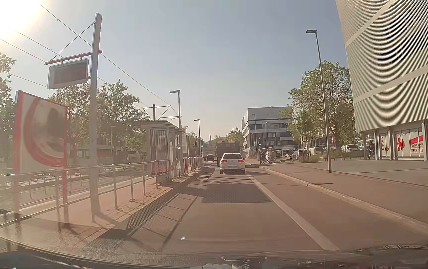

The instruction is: Follow the waypoints while adhering to traffic rules and regulations

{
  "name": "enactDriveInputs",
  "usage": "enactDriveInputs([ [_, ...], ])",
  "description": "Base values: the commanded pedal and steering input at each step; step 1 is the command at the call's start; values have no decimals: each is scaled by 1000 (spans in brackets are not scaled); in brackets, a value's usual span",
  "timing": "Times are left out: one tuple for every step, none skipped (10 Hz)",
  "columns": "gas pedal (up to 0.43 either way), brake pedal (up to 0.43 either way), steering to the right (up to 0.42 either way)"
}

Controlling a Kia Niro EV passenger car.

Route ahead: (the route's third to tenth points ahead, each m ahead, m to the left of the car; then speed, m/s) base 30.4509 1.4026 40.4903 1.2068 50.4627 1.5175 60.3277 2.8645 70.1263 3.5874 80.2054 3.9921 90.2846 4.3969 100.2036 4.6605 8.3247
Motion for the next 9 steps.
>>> enactDriveInputs([
  [118, 0, -5],
  [118, 0, -4],
  [118, 0, -4],
  [118, 0, -4],
  [118, 0, -4],
  [118, 0, -4],
  [118, 0, -4],
  [118, 0, -1],
  [118, 0, 0],
])
